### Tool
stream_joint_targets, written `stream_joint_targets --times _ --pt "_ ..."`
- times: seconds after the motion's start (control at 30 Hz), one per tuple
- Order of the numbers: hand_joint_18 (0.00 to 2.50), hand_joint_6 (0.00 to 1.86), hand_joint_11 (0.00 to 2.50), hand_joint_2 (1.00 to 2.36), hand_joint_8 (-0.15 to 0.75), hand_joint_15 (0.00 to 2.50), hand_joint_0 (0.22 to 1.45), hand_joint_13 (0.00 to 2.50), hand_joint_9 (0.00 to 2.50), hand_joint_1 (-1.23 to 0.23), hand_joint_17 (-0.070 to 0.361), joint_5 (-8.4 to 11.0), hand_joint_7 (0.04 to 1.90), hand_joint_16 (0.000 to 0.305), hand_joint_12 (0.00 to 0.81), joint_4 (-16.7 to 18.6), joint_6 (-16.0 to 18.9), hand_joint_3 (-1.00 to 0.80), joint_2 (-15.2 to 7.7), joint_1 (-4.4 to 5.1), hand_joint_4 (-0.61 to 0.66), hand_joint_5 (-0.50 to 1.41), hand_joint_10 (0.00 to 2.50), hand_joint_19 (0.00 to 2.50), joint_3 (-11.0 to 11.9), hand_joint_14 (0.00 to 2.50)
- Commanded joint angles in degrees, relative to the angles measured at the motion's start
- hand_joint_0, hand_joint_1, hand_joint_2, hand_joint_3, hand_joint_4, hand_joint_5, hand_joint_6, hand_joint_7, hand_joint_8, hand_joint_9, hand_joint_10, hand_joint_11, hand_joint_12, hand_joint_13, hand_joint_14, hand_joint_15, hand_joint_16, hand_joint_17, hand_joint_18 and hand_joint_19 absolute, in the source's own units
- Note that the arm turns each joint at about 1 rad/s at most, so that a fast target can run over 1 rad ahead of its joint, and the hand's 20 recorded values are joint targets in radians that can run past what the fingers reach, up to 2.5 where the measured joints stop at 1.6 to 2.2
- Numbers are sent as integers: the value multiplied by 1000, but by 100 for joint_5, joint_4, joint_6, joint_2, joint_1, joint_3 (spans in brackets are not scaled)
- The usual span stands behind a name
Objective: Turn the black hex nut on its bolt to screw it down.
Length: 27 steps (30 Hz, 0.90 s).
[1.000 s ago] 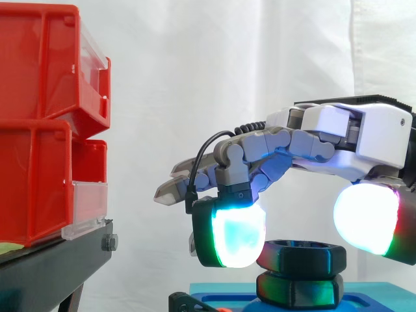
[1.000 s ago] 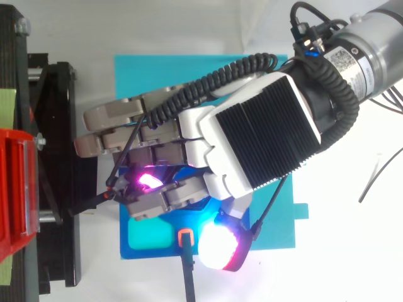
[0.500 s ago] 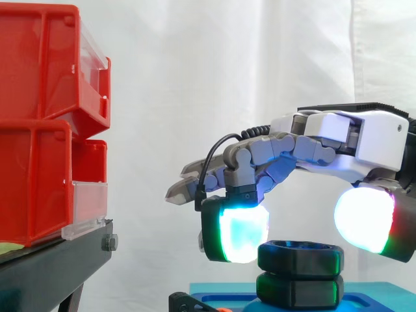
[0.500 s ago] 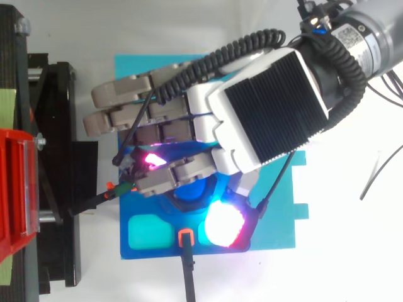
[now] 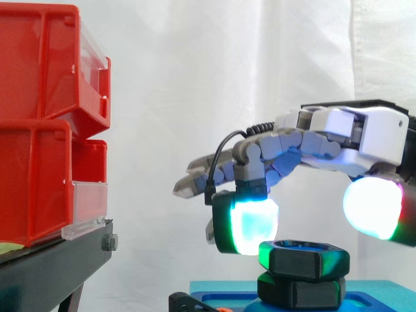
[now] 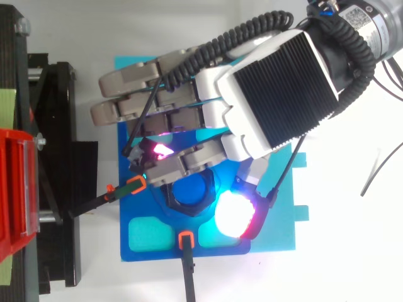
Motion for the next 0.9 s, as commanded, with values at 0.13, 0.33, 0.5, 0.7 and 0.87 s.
stream_joint_targets --times 0.13,0.33,0.5,0.7,0.87 --pt "400 549 148 1000 313 7 446 506 899 -142 141 51 1447 62 391 -192 109 -500 -2 169 225 -18 5 99 402 1" --pt "404 536 146 1000 316 0 446 508 898 -150 140 201 1462 62 392 -165 118 -500 -2 292 229 -18 4 99 411 0" --pt "403 510 143 1000 316 0 447 506 894 -157 140 464 1483 62 391 -183 100 -500 -11 477 234 -16 5 93 402 0" --pt "404 507 149 1000 316 0 449 505 893 -160 139 605 1494 62 390 -95 21 -500 -11 591 226 -14 5 93 253 0" --pt "405 529 138 1000 317 0 451 506 896 -162 139 754 1479 62 390 256 30 -500 -11 696 228 -16 5 93 -90 1"
